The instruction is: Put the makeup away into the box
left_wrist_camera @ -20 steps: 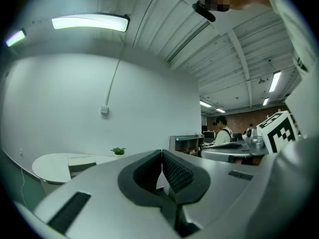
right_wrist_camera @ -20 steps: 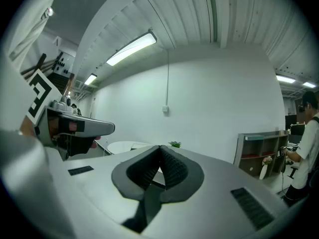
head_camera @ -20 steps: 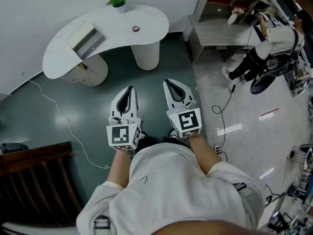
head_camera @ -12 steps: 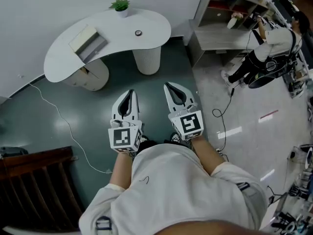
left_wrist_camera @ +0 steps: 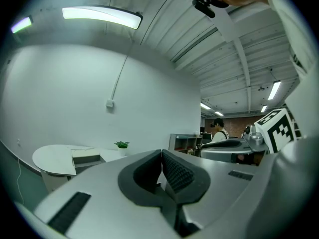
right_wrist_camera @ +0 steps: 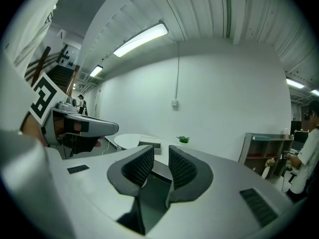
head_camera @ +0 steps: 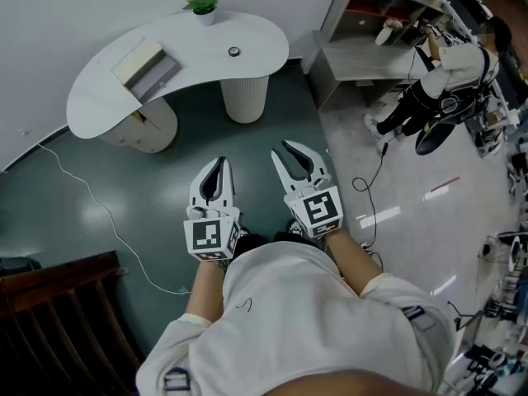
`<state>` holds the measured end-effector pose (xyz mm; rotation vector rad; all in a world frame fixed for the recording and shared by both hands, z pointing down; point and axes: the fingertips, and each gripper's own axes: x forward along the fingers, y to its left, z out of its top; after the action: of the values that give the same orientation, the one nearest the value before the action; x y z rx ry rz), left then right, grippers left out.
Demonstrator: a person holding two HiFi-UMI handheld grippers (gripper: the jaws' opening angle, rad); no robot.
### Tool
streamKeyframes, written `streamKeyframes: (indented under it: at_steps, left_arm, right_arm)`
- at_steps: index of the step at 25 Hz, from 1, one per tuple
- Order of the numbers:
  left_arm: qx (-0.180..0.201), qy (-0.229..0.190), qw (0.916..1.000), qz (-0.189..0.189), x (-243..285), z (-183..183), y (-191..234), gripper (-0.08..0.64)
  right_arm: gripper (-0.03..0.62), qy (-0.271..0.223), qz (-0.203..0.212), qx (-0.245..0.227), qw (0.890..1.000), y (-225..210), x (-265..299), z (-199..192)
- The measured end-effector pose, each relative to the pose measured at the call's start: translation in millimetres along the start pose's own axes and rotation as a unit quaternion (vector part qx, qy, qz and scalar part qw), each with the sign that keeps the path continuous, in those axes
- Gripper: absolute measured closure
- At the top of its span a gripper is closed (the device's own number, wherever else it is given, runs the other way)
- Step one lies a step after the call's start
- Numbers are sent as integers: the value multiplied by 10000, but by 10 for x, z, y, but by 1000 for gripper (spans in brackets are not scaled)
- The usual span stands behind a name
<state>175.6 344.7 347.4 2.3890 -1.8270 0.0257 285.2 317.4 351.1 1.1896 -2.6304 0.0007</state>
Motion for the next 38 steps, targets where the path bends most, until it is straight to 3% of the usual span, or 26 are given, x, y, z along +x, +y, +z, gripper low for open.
streamKeyframes:
  at_steps: [10, 16, 26, 29, 33, 38]
  left_arm:
    - [-112, 298, 9994, -148, -416, -226, 541, 540]
    - [-220, 468, 9985, -172, -368, -390, 703, 540]
    - [-158, 672, 9976, -10, 212, -379, 1095, 540]
    - [-250, 702, 9972, 30, 591, -289, 1227, 540]
    - [50, 680, 9977, -18, 1195, -105, 1243, 540]
    - [-27, 916, 9958, -20, 1816, -188, 1248, 540]
  right_arm:
    - [467, 412, -160, 27, 9990, 544, 188, -131]
    - [463, 557, -175, 134, 9982, 568, 353, -223]
    - [459, 387, -163, 229, 9989, 36, 1090, -212]
    - [459, 306, -75, 260, 9992, -195, 1369, -150]
    - [459, 329, -9, 320, 9989, -600, 1729, -100]
    - [456, 401, 62, 405, 9984, -1087, 2097, -172]
